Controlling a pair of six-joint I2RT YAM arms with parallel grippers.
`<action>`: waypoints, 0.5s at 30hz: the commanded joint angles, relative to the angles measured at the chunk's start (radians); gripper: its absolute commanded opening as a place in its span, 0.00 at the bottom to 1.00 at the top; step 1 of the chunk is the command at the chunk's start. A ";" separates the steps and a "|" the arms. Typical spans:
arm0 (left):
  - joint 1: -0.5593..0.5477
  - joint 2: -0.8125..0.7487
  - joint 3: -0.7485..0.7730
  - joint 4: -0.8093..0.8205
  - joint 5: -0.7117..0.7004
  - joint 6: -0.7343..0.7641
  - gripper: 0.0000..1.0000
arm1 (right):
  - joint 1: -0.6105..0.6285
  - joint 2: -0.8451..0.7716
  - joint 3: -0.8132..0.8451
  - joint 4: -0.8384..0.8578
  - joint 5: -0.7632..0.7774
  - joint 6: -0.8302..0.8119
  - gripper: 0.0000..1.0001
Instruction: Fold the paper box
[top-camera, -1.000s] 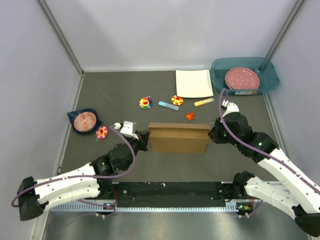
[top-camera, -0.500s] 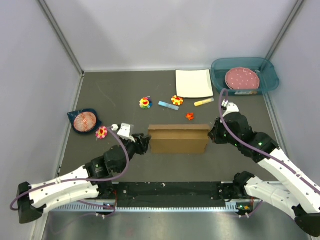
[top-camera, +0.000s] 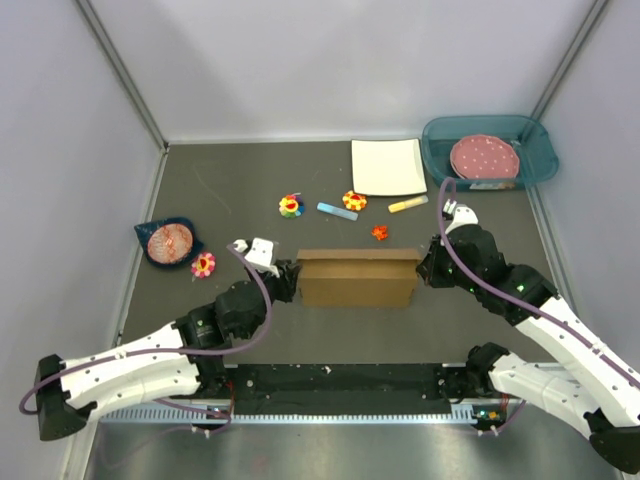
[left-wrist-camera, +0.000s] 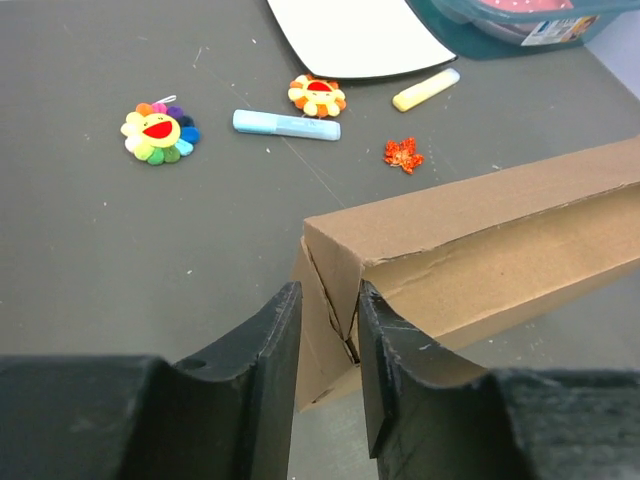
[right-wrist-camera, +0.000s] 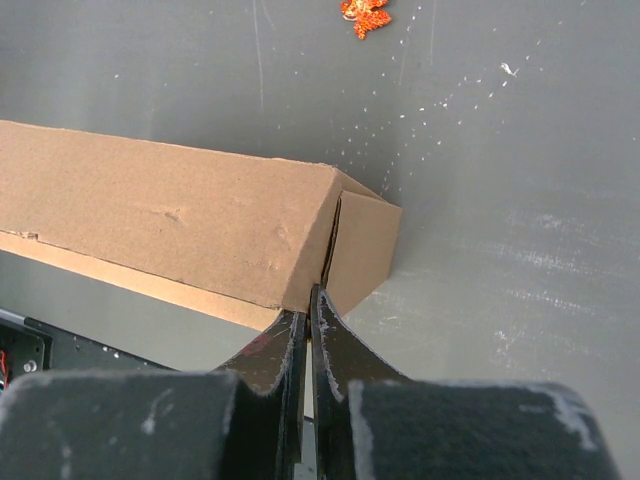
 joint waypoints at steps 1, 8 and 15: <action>0.003 0.036 0.039 0.041 -0.030 0.041 0.30 | 0.018 0.014 -0.020 -0.149 -0.041 0.008 0.00; 0.014 0.028 0.048 0.064 -0.023 0.041 0.28 | 0.017 0.016 -0.024 -0.149 -0.041 0.008 0.00; 0.015 0.022 0.068 0.058 -0.015 0.052 0.39 | 0.017 0.014 -0.025 -0.149 -0.040 0.006 0.00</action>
